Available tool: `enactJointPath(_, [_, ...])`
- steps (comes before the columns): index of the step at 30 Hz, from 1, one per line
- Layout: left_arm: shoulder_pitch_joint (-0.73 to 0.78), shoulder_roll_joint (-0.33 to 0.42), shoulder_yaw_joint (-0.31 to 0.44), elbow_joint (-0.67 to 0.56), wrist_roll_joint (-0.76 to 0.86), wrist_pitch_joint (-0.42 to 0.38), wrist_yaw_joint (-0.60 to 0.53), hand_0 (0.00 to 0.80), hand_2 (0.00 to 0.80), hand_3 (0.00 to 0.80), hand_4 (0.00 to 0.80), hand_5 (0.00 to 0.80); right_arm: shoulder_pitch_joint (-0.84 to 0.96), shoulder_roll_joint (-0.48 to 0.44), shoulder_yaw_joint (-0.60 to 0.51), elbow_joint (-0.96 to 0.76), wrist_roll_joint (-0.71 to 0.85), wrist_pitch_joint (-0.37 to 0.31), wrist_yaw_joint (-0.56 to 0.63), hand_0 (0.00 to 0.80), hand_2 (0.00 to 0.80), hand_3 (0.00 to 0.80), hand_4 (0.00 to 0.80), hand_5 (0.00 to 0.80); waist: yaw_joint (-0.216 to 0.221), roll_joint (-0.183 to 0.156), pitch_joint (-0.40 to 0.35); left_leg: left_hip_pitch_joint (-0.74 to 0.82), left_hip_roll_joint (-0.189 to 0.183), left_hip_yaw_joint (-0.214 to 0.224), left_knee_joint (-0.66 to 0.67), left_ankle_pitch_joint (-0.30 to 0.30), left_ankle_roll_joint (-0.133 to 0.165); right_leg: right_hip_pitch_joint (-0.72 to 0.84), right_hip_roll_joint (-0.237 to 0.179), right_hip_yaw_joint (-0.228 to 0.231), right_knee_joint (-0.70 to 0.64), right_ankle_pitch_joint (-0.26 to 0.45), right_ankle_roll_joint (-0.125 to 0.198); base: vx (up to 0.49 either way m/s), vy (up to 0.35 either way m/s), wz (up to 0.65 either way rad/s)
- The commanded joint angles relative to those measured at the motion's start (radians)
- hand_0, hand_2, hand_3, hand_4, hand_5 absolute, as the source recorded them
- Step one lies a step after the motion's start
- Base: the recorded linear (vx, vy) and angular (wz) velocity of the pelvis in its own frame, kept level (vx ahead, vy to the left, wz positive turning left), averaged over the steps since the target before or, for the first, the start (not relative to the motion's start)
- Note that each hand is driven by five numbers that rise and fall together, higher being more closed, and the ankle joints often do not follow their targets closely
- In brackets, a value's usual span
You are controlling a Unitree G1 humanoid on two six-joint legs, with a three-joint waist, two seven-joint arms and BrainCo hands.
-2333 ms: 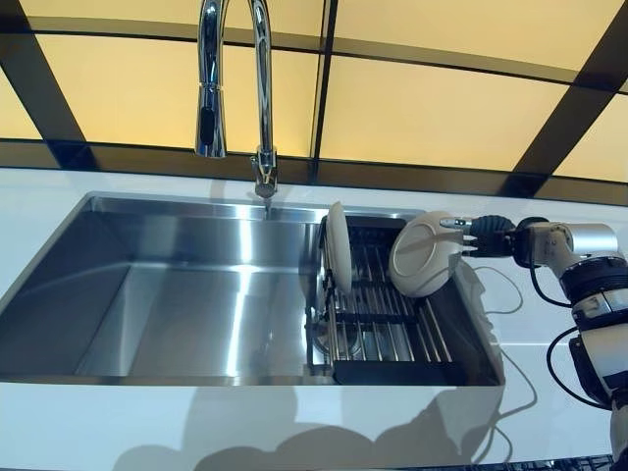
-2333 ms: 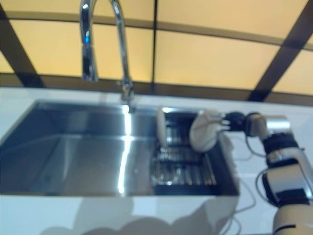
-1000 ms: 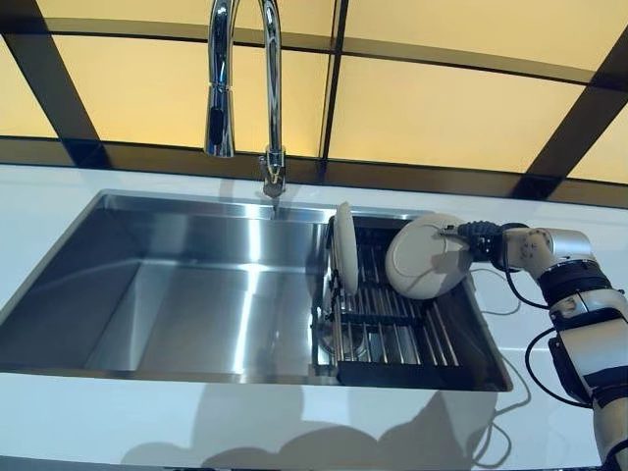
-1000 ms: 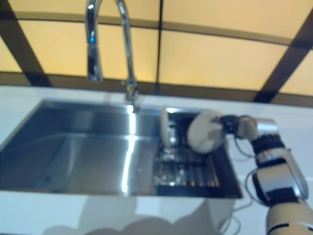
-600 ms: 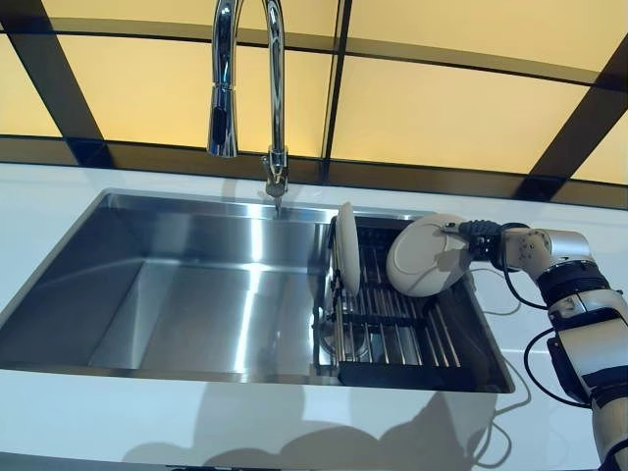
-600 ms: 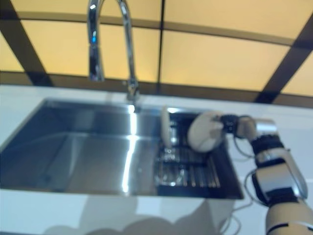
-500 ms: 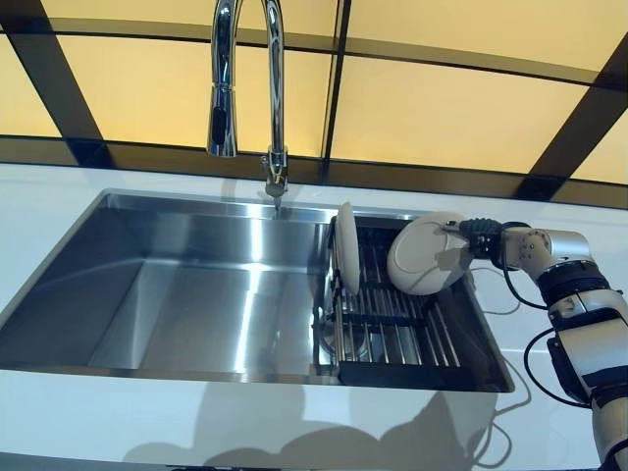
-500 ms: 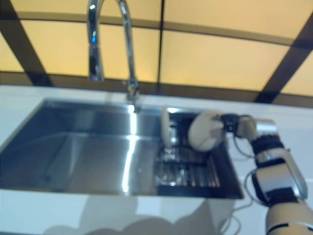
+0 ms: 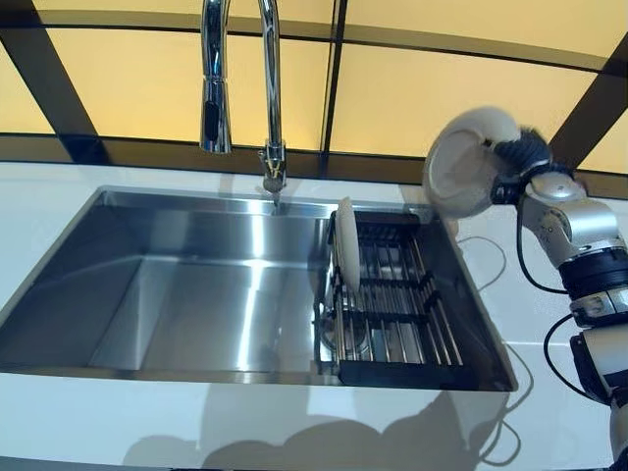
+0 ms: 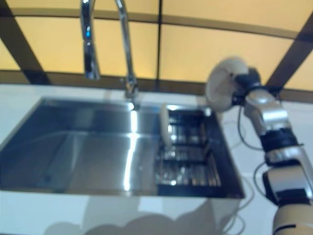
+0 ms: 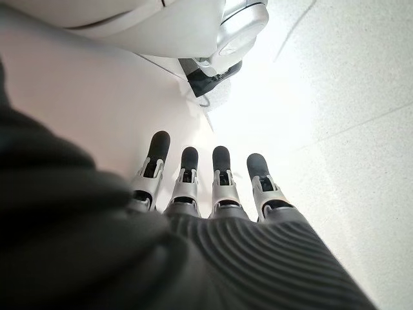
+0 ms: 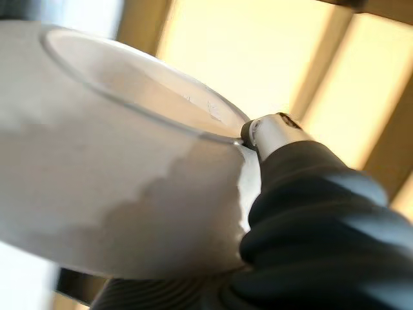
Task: Take plates into dishwasher
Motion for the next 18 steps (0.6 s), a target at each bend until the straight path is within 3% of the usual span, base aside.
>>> enactJointPath(1, [-0.039,-0.032,-0.009,-0.008,0.006,-0.059,0.0,0.0,0.0,0.0,0.0,0.0,-0.061,-0.08,-0.043,-0.138,-0.162,-0.156,-0.118,0.8,0.8,0.8,0.8,0.8,-0.002,-0.025,-0.03,0.016,-0.044,0.078,0.049,-0.078,0.032,-0.004,0.0,0.042,0.074,-0.03,0.04,-0.004,0.063,-0.01])
enactJointPath(11, [0.005,-0.038,0.03,-0.016,0.035,-0.073,-0.004,0.0,0.0,0.0,0.0,0.0,0.213,-0.154,-0.252,-0.395,-0.241,-0.222,-0.185,0.8,0.8,0.8,0.8,0.8,-0.059,-0.017,-0.031,0.02,-0.047,0.101,0.031,-0.082,0.05,-0.054,-0.019,0.072,0.119,-0.01,0.075,-0.02,0.075,-0.05])
enactJointPath(15, [0.025,-0.025,0.043,-0.011,0.061,-0.063,-0.016,0.0,0.0,0.0,0.0,0.0,0.385,-0.203,-0.392,-0.451,-0.242,-0.267,-0.187,0.8,0.8,0.8,0.8,0.8,-0.107,-0.025,-0.021,0.026,-0.045,0.127,0.008,-0.075,0.048,-0.111,-0.027,0.087,0.146,0.043,0.106,-0.005,0.065,-0.24])
enactJointPath(18, [0.025,-0.019,0.049,-0.007,0.09,-0.048,-0.016,0.0,0.0,0.0,0.0,0.0,0.523,-0.193,-0.489,-0.471,-0.249,-0.302,-0.195,0.8,0.8,0.8,0.8,0.8,-0.152,-0.039,-0.001,0.037,-0.035,0.171,0.003,-0.09,0.042,-0.192,-0.044,0.081,0.158,0.132,0.142,-0.058,0.0,-0.51])
